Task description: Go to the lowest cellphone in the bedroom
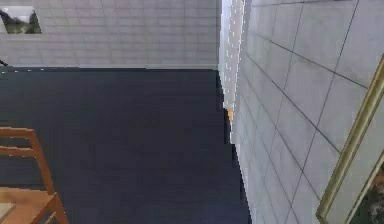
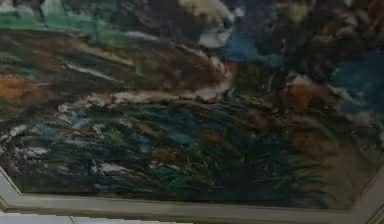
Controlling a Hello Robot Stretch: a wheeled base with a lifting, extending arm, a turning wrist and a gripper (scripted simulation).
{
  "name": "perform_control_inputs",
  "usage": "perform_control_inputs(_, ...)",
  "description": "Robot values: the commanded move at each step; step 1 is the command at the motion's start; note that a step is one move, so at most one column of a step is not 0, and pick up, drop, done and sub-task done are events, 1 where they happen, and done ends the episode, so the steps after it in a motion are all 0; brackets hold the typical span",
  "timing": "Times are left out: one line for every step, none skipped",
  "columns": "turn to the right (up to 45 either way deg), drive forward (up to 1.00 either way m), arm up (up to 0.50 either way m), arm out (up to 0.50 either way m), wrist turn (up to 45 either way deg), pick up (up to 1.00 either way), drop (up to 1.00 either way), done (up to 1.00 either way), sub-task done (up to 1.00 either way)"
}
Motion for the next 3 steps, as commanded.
perform_control_inputs(0.0,0.35,0.0,0.0,0.0,0.0,0.0,0.0,0.0)
perform_control_inputs(-39.0,0.0,0.0,0.0,0.0,0.0,0.0,0.0,0.0)
perform_control_inputs(0.0,1.0,0.0,0.0,0.0,0.0,0.0,0.0,0.0)
